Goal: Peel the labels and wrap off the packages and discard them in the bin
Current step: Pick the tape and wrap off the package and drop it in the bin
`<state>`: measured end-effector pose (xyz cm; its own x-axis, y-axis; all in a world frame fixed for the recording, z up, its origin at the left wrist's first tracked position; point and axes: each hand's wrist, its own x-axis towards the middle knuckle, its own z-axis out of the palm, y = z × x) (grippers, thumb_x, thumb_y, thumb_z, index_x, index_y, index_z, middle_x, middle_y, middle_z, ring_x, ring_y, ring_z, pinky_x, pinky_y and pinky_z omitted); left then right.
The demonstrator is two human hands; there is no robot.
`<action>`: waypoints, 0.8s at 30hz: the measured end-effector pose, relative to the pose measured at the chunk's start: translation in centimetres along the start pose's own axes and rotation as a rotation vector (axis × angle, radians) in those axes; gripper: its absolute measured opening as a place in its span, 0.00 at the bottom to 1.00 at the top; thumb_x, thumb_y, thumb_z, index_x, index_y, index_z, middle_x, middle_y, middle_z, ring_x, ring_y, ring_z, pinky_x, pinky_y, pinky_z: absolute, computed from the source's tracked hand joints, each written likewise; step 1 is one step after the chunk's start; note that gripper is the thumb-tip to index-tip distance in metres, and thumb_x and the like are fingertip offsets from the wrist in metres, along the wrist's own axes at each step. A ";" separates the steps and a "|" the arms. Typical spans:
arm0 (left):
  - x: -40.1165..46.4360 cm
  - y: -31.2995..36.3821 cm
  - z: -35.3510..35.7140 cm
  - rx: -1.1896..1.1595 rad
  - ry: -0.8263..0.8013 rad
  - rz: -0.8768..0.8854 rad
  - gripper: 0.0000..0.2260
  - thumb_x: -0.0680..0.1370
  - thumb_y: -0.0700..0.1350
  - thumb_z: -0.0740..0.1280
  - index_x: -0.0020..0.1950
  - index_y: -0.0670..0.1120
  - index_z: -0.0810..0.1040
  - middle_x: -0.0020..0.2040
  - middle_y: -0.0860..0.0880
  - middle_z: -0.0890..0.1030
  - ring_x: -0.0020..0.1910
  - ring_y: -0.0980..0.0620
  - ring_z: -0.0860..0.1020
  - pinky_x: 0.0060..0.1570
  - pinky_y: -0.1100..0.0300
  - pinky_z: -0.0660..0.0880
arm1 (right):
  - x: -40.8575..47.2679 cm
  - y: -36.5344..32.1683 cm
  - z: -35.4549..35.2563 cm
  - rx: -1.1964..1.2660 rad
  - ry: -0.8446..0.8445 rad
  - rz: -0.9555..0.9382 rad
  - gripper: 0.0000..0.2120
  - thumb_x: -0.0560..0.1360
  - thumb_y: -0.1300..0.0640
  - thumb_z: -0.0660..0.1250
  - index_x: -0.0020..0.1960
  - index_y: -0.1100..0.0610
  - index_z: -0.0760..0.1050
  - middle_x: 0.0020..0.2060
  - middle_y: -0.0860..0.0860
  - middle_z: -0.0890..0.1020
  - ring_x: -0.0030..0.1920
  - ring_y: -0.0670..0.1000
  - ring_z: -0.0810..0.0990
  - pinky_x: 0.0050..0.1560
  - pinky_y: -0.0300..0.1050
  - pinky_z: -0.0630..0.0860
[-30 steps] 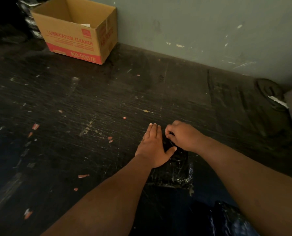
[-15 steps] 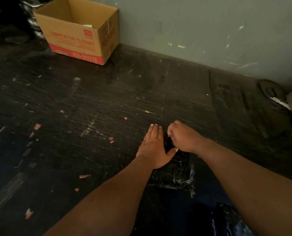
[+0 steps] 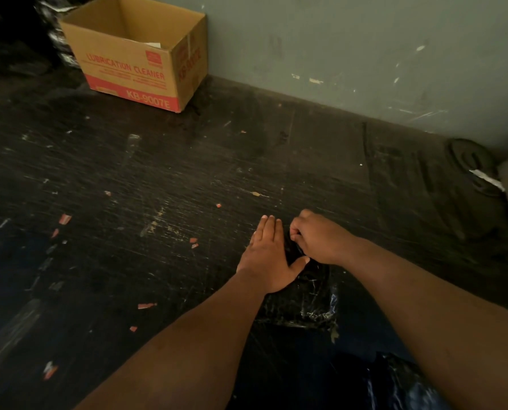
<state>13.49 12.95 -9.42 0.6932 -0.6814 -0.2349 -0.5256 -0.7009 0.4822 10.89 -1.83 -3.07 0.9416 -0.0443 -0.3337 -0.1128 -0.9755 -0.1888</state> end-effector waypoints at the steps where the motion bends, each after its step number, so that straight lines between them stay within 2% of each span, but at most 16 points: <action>1: 0.0 -0.1 0.0 0.000 0.000 0.000 0.47 0.79 0.71 0.56 0.83 0.42 0.39 0.84 0.46 0.38 0.81 0.49 0.34 0.78 0.52 0.39 | 0.0 -0.1 0.0 -0.001 0.000 0.005 0.04 0.79 0.54 0.63 0.46 0.47 0.73 0.47 0.48 0.72 0.46 0.47 0.74 0.47 0.45 0.75; 6: 0.1 -0.2 0.1 0.019 -0.001 0.010 0.47 0.79 0.70 0.56 0.83 0.41 0.39 0.84 0.45 0.39 0.81 0.48 0.35 0.80 0.50 0.40 | 0.4 -0.5 0.2 -0.004 -0.035 0.039 0.04 0.79 0.57 0.62 0.51 0.50 0.75 0.50 0.49 0.72 0.49 0.48 0.74 0.51 0.47 0.76; 15: 0.1 -0.2 0.2 0.012 0.011 0.010 0.47 0.79 0.71 0.56 0.83 0.42 0.39 0.84 0.45 0.39 0.81 0.49 0.35 0.78 0.52 0.38 | 0.9 0.1 0.1 0.114 -0.005 0.102 0.06 0.81 0.58 0.59 0.54 0.52 0.74 0.52 0.50 0.73 0.50 0.48 0.76 0.48 0.43 0.72; 19: 0.1 -0.2 0.1 0.008 0.006 0.006 0.47 0.79 0.70 0.56 0.83 0.42 0.39 0.84 0.46 0.38 0.81 0.49 0.34 0.76 0.53 0.39 | 0.6 0.5 -0.4 0.144 -0.028 0.073 0.08 0.82 0.56 0.58 0.54 0.53 0.76 0.53 0.49 0.73 0.52 0.49 0.76 0.51 0.42 0.70; 24: 0.1 -0.1 0.1 0.014 -0.004 0.004 0.47 0.79 0.71 0.56 0.83 0.42 0.39 0.84 0.46 0.38 0.81 0.49 0.34 0.75 0.54 0.38 | 0.2 0.4 -0.5 0.095 -0.059 0.042 0.05 0.80 0.52 0.63 0.54 0.50 0.76 0.52 0.48 0.71 0.51 0.47 0.75 0.54 0.44 0.73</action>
<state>13.58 12.94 -9.61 0.6894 -0.6847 -0.2365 -0.5349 -0.7013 0.4711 11.23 -2.31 -2.78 0.9155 -0.0696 -0.3963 -0.1843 -0.9481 -0.2592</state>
